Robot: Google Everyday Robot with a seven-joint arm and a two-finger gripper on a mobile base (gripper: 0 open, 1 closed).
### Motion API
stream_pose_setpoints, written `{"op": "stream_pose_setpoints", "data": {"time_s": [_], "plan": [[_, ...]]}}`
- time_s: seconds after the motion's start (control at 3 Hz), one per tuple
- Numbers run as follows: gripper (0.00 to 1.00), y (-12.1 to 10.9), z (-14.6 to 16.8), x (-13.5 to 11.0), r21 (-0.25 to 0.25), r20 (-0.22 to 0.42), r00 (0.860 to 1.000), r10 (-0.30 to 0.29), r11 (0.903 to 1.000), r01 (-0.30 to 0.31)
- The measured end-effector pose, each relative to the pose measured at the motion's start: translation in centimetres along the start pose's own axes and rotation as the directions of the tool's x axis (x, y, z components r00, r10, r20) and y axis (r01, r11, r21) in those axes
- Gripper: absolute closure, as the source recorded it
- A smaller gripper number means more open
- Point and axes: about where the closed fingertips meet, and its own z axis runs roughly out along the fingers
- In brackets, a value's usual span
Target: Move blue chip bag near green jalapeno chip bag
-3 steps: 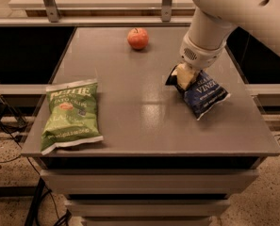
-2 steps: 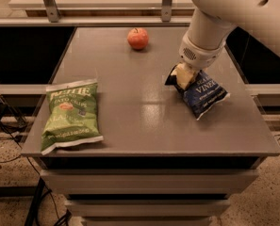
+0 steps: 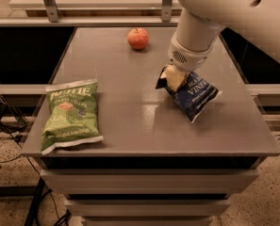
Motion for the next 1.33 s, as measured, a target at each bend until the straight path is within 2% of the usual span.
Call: {"op": "stream_pose_setpoints", "data": {"time_s": [0.33, 0.67, 1.0, 1.33], "plan": [[1.00, 4.1, -1.8, -1.8, 0.012, 0.030, 0.990, -0.139, 0.9902, 0.139], [1.00, 8.3, -2.6, -3.7, 0.000, 0.043, 0.961, -0.275, 0.9614, 0.275], [1.00, 12.9, -2.5, -7.2, -0.022, 0.046, 0.898, -0.437, 0.8984, 0.439], [1.00, 15.2, -1.9, -9.8, -0.044, 0.043, 0.849, -0.526, 0.8482, 0.528]]}}
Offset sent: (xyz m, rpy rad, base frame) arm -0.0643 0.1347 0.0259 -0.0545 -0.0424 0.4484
